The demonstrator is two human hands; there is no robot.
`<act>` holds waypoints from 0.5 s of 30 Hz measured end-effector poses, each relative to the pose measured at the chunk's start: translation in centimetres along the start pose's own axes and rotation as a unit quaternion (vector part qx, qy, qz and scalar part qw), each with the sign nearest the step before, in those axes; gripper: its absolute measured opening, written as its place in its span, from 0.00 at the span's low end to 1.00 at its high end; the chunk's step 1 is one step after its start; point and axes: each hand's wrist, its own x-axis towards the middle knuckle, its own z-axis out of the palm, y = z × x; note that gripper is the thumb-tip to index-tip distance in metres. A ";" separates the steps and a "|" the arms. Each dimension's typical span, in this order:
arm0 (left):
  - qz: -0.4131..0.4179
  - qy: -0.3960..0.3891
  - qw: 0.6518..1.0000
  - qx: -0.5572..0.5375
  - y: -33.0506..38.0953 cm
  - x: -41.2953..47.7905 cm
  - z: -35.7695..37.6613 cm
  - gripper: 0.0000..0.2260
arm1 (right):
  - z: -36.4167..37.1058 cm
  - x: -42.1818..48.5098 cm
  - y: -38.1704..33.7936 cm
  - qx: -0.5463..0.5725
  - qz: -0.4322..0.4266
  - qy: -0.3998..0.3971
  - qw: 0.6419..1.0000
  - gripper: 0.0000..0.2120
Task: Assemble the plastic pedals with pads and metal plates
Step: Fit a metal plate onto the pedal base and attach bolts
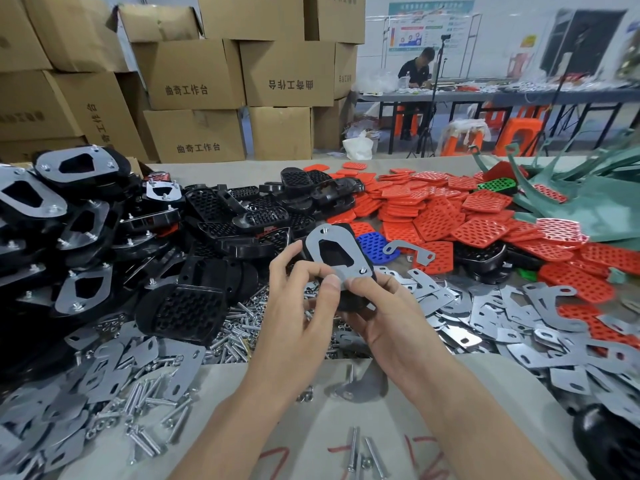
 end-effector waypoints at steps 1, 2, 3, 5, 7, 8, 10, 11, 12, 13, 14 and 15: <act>0.002 0.000 1.000 0.006 0.0 0.0 0.0 0.06 | 0.0 0.0 0.0 0.000 0.000 0.000 1.000 0.11; 0.003 0.001 1.000 0.009 0.1 0.0 0.0 0.07 | -0.1 0.0 0.1 0.000 -0.001 0.001 1.000 0.11; 0.005 0.002 1.000 0.009 0.1 0.0 0.0 0.07 | -0.1 0.0 0.1 -0.001 -0.002 0.001 1.000 0.11; 0.003 0.002 1.000 0.003 0.1 0.0 0.0 0.06 | -0.1 0.0 0.0 -0.001 -0.002 0.000 1.000 0.12; -0.002 0.002 1.000 -0.002 0.0 0.0 0.0 0.04 | -0.1 0.0 0.0 -0.001 -0.003 -0.001 1.000 0.13; -0.002 0.003 1.000 0.000 -0.1 0.0 0.1 0.04 | -0.1 0.0 0.0 -0.002 -0.003 -0.001 1.000 0.13; 0.007 0.004 1.000 0.018 0.0 -0.1 0.1 0.07 | -0.1 0.0 0.0 -0.007 -0.003 0.000 1.000 0.13; 0.011 0.003 1.000 0.026 0.0 -0.1 0.1 0.08 | -0.1 0.0 0.0 -0.008 -0.003 -0.002 1.000 0.13; 0.013 0.002 1.000 0.029 0.1 -0.1 0.1 0.08 | -0.1 0.0 0.0 -0.007 -0.003 -0.003 1.000 0.13; 0.010 0.001 1.000 0.025 0.1 -0.1 0.1 0.07 | -0.1 0.0 0.0 -0.006 -0.003 -0.003 1.000 0.13; 0.005 0.001 1.000 0.017 0.1 -0.1 0.1 0.06 | 0.0 0.1 0.0 -0.007 -0.003 -0.001 1.000 0.13; 0.001 0.002 1.000 0.010 0.0 -0.1 0.1 0.05 | 0.0 0.1 0.0 -0.007 -0.004 0.001 1.000 0.13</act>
